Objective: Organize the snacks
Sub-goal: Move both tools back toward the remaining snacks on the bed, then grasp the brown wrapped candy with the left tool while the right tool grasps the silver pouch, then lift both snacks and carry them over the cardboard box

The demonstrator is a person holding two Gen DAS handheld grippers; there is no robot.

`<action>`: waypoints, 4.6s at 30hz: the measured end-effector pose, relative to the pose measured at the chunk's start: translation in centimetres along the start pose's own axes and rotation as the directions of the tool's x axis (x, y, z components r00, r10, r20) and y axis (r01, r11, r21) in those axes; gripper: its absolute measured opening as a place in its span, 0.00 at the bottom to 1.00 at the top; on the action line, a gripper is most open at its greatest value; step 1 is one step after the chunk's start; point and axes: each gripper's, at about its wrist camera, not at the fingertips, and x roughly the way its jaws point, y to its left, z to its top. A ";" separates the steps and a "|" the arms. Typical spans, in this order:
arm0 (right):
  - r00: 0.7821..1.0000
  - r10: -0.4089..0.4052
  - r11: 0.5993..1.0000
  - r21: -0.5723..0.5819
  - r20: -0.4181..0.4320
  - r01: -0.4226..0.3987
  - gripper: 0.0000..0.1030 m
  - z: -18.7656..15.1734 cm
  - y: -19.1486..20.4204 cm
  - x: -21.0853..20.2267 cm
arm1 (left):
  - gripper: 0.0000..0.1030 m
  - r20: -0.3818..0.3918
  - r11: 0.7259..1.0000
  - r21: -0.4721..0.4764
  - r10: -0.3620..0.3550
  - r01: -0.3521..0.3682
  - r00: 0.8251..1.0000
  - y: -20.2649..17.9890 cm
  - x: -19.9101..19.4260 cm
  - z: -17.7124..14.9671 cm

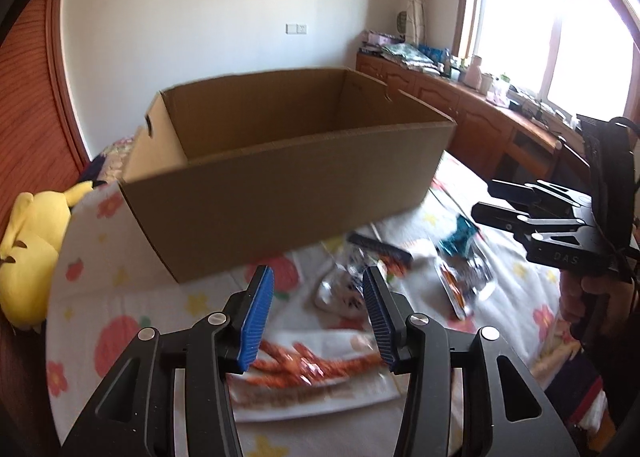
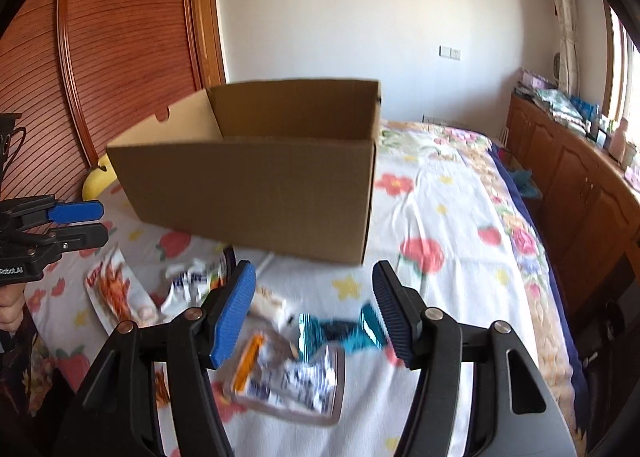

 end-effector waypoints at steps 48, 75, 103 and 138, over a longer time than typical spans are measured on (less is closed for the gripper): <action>0.988 0.008 1.000 -0.010 -0.152 -0.009 0.72 -5.6 0.8 2.5 | 0.29 -0.084 0.980 0.150 -0.122 0.134 0.989 -5.8 4.8 -3.6; 0.987 -0.003 0.999 -0.045 -0.161 -0.005 0.69 -5.2 2.2 3.3 | 0.27 -0.008 0.989 -0.017 -0.147 0.147 0.989 -1.7 2.0 -1.9; 0.997 0.017 1.000 -0.002 -0.080 -0.017 0.54 -4.8 1.7 0.1 | 0.27 -0.004 0.989 -0.035 -0.144 0.144 0.990 -1.1 1.9 -1.8; 0.997 0.054 0.997 -0.061 0.061 -0.050 0.54 0.5 3.5 -2.7 | 0.27 0.131 0.999 0.005 -0.053 0.053 0.990 1.3 0.2 2.9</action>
